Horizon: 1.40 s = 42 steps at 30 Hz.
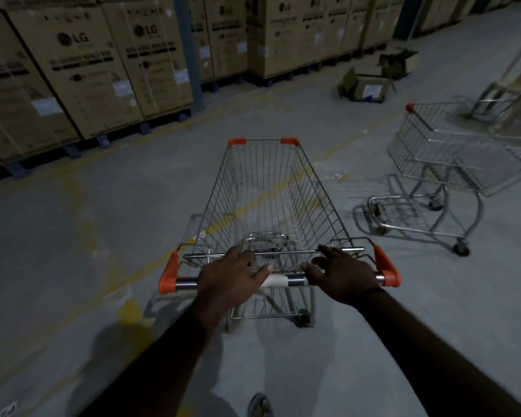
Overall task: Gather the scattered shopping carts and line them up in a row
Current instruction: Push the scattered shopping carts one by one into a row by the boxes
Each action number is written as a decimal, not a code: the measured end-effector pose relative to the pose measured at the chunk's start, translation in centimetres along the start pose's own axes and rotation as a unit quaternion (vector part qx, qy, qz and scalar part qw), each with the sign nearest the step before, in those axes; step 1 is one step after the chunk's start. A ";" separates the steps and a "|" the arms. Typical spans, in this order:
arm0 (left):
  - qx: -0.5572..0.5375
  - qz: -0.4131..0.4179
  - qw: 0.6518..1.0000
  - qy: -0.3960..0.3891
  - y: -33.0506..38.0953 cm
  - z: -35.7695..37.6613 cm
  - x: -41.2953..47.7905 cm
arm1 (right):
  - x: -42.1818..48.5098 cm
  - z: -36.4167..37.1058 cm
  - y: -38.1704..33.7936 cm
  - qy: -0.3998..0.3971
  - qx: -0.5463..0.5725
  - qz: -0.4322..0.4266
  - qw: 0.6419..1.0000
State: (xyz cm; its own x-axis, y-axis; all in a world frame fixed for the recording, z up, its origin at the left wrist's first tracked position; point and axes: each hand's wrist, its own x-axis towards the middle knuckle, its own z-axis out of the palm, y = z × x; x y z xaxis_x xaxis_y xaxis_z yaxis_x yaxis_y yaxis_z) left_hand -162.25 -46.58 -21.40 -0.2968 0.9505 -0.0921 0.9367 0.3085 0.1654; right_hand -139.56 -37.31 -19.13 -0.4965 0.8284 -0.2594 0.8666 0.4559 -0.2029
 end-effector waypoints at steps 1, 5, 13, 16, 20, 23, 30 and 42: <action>0.004 0.004 1.000 -0.005 -0.1 0.1 -0.8 | -1.1 0.4 -0.2 0.003 0.001 0.006 1.000; 0.015 0.027 1.000 0.001 -0.9 0.8 -4.7 | -5.6 2.8 -1.2 0.033 0.001 0.024 0.999; 0.030 0.092 0.995 -0.004 -3.5 0.8 -11.1 | -14.2 6.1 -5.1 0.049 0.018 0.073 0.996; 0.038 0.126 0.991 -0.010 -4.3 0.3 -12.0 | -16.3 6.9 -6.6 0.062 0.025 0.094 0.993; 0.053 0.178 0.982 -0.021 -5.7 0.0 -11.4 | -17.7 7.7 -8.9 0.064 0.029 0.131 0.989; 0.050 0.205 0.977 -0.030 -7.1 -0.2 -10.5 | -18.2 8.4 -11.1 0.071 0.042 0.171 0.982; 0.027 0.287 0.957 -0.034 -8.7 -0.4 -9.0 | -19.7 9.0 -15.0 0.064 0.062 0.245 0.966; 0.032 0.402 0.914 -0.039 -5.2 1.3 -8.3 | -24.2 9.9 -16.5 0.089 0.071 0.359 0.926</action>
State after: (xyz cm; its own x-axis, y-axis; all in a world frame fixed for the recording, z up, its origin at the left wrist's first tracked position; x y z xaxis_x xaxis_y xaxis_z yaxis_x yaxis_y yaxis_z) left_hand -164.46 -56.08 -22.78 0.5050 0.8623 -0.0366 0.8556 -0.4946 0.1526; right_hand -142.32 -68.15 -18.87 0.2323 0.9480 -0.2173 0.9488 -0.2701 -0.1637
